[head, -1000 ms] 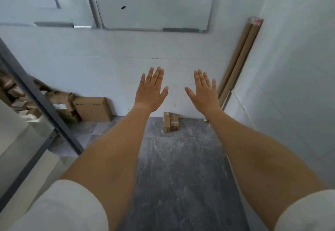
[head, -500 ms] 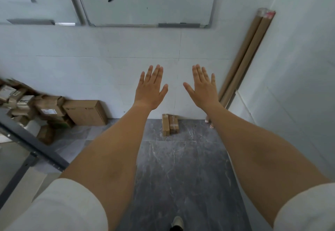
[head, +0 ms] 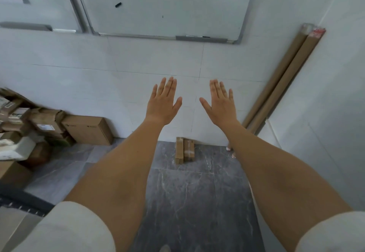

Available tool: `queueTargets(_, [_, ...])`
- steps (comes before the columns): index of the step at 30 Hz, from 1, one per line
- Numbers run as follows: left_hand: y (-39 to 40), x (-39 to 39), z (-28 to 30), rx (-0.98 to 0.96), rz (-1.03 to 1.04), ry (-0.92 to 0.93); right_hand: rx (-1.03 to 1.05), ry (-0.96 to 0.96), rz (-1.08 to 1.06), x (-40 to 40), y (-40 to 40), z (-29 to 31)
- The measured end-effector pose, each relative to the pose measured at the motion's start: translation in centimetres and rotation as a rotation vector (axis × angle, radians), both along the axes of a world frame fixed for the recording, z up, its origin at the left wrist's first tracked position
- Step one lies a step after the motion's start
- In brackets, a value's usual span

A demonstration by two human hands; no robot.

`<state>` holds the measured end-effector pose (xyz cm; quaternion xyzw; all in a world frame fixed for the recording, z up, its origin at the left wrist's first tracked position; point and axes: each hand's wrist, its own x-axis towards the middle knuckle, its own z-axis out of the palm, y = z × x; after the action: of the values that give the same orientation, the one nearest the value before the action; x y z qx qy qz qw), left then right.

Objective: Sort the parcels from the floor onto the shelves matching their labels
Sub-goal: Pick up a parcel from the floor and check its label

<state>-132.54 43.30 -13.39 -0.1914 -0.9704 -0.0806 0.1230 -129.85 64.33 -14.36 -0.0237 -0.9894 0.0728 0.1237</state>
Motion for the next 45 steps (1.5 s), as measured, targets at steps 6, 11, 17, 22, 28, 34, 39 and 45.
queueTargets(6, [1.2, -8.3, -0.8, 0.004, -0.006, -0.002, 0.011, -0.008, 0.003, -7.5, 1.5, -0.8])
queueTargets(11, [2.0, -15.1, -1.1, 0.002, -0.039, -0.015, -0.005, -0.016, -0.04, -13.4, 2.9, -0.4])
queueTargets(17, [3.9, -21.1, -2.5, -0.015, -0.056, -0.051, 0.009, -0.049, -0.032, -19.2, 3.9, -2.1])
queueTargets(22, [6.1, -24.2, -4.9, -0.047, -0.068, -0.097, -0.018, -0.089, -0.01, -22.7, 5.3, -4.4])
queueTargets(28, [7.9, -26.4, -9.6, 0.004, 0.017, -0.216, -0.042, -0.173, 0.048, -26.2, 7.5, -9.1])
queueTargets(34, [8.4, -27.9, -15.1, 0.338, 0.21, -0.514, -0.16, -0.307, 0.076, -27.9, 8.6, -14.8])
queueTargets(39, [9.6, -29.3, -18.2, 0.799, 0.46, -0.754, -0.485, -0.518, -0.069, -29.7, 8.0, -19.8])
queueTargets(45, [9.0, -33.2, -27.0, 1.061, 0.656, -0.884, -0.816, -0.692, -0.249, -33.1, 7.1, -28.5])
